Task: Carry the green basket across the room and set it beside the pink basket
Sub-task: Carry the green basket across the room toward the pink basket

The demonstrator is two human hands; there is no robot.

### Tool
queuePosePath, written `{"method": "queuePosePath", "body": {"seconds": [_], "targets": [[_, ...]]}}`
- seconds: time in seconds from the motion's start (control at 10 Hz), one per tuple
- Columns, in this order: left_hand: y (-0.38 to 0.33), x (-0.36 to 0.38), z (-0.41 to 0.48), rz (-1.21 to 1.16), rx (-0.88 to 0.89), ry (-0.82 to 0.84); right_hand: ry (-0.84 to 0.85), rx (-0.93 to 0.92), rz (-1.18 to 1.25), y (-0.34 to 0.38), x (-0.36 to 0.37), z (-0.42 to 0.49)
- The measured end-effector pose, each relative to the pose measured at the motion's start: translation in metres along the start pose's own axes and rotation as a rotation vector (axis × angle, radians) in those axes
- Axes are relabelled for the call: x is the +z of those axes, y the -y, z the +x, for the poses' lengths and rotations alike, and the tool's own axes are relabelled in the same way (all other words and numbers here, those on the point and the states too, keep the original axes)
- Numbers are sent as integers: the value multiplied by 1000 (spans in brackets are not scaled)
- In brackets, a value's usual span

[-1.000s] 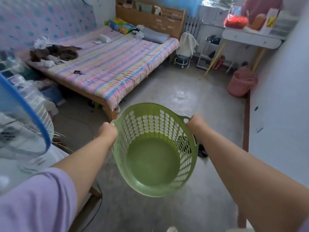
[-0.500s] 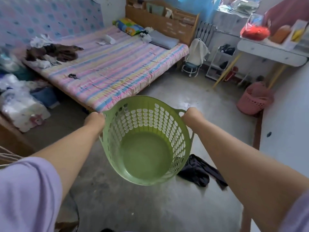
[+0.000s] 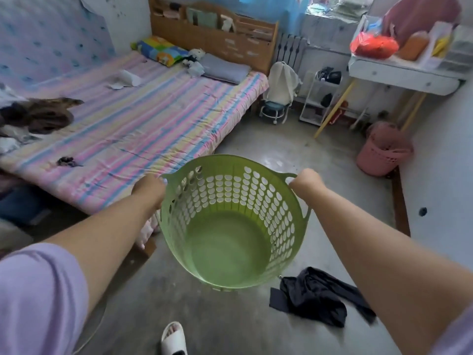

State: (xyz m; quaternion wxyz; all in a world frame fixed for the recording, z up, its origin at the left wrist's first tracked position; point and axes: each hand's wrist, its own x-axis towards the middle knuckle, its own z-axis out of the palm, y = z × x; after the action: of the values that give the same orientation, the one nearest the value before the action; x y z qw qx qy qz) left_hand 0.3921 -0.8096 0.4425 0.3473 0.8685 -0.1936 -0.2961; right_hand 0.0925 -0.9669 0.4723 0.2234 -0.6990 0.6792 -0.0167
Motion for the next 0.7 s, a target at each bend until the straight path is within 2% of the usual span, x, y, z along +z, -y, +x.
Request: {"method": "queuePosePath", "body": {"seconds": [0.1,0.3,0.5,0.7], "targets": [[-51,-8,66,88,93,80,-7,85,46,32,-6,38],[-149,20,163,181,216,194,-24,256,99,53,-17,116],[-233,97,236,246,289,258,-37,386,170,48,-30,211],[-341,180,309,282,369,377,-58,469,240,38,-83,315]]}}
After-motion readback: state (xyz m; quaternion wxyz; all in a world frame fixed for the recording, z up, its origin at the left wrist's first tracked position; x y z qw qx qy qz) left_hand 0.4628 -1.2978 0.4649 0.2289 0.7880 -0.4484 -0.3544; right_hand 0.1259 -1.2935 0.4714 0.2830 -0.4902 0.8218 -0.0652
